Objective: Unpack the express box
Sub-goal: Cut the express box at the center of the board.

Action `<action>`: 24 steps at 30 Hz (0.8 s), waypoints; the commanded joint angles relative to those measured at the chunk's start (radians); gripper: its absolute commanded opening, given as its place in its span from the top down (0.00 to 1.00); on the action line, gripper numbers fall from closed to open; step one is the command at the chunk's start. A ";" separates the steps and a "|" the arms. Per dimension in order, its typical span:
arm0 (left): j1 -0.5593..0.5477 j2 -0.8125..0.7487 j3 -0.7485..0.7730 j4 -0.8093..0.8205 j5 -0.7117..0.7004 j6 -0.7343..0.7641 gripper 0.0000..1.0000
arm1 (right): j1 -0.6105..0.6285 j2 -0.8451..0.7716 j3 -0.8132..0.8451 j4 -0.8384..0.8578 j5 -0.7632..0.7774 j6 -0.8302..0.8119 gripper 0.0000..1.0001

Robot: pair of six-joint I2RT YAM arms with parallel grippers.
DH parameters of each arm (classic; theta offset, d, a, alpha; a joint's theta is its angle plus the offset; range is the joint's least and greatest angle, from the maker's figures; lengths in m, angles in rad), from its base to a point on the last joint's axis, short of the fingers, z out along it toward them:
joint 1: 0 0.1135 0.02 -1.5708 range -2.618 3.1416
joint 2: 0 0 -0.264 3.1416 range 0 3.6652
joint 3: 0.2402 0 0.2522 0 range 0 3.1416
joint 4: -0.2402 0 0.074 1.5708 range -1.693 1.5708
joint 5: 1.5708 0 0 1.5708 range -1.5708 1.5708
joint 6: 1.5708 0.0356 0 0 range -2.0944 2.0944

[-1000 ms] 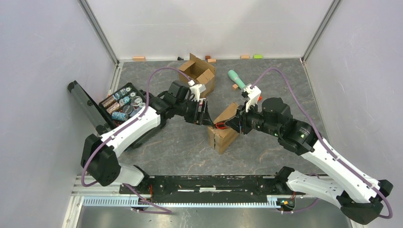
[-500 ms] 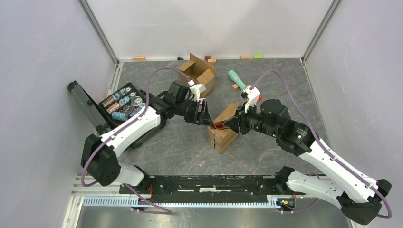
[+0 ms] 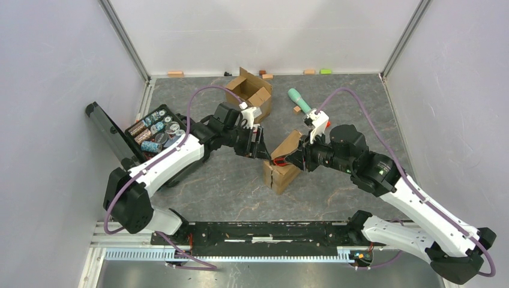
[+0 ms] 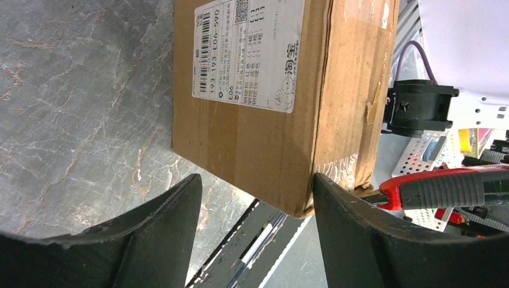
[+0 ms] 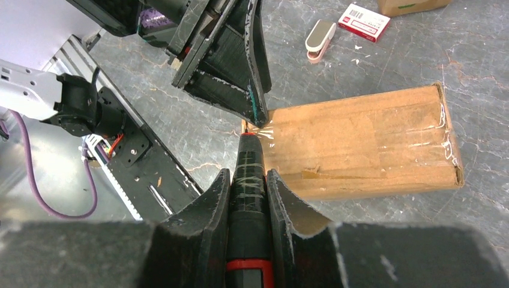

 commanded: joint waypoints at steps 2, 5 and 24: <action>0.005 0.079 -0.049 -0.060 -0.171 0.044 0.27 | 0.007 0.005 0.070 -0.118 -0.031 -0.055 1.00; 0.007 0.087 -0.049 -0.057 -0.173 0.046 0.27 | 0.009 0.014 0.084 -0.137 -0.062 -0.075 1.00; 0.048 0.103 -0.082 -0.043 -0.162 0.059 0.27 | 0.009 0.010 0.123 -0.262 -0.119 -0.117 1.00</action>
